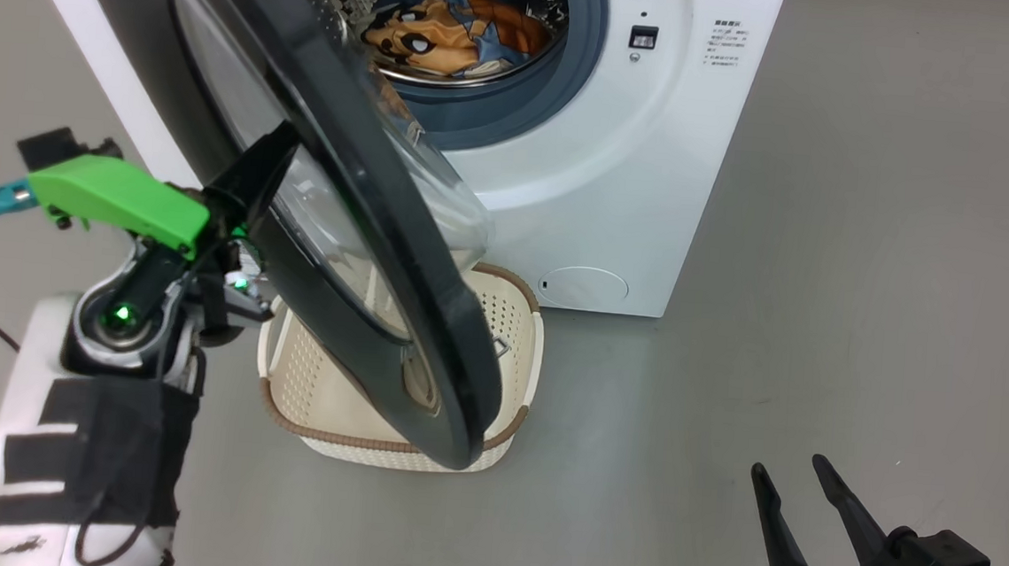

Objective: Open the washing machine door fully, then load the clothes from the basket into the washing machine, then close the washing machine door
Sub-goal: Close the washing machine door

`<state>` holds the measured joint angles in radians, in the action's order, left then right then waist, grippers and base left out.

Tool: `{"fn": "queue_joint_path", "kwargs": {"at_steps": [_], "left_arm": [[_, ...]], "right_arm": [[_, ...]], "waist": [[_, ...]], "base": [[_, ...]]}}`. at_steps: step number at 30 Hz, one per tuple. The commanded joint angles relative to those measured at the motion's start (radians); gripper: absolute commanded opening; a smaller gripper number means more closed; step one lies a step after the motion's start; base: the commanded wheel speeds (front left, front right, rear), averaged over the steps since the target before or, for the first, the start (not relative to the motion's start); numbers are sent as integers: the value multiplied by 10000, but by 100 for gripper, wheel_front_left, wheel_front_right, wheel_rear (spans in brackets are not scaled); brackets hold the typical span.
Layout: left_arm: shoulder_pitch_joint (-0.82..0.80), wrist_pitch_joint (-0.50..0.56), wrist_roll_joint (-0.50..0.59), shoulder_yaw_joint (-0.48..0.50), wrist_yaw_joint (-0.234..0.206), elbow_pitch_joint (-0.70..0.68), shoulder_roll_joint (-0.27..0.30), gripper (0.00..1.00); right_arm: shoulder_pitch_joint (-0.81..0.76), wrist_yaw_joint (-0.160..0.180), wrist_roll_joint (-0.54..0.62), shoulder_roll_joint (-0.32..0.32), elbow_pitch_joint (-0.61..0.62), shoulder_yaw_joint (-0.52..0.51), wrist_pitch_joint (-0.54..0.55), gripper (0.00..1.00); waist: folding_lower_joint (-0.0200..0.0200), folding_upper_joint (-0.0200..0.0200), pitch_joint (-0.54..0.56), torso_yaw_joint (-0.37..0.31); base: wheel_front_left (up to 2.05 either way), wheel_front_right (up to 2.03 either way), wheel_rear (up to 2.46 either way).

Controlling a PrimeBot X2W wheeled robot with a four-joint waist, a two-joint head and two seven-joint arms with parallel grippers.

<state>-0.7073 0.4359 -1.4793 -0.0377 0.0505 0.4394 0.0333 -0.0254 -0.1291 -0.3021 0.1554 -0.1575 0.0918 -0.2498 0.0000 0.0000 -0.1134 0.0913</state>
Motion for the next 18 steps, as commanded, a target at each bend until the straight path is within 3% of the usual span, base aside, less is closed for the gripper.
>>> {"fn": "queue_joint_path", "kwargs": {"at_steps": [1,9,18], "left_arm": [[-577,-207,-218,7,195,8,171,0],[-1200,-1006,-960,-776,653,1254,171,0],[-1556,-1497,-1451,-1303,793,1924,170,0]], "right_arm": [[165,-16,37,138,181,291,-120,100],[254,-16,27,189,106,465,-120,100],[255,-16,10,178,3,654,-120,100]], "waist": [[0,0,11,-14],[0,0,110,-216],[0,0,318,-575]], "base": [[0,0,0],[0,0,0],[0,0,0]]}}
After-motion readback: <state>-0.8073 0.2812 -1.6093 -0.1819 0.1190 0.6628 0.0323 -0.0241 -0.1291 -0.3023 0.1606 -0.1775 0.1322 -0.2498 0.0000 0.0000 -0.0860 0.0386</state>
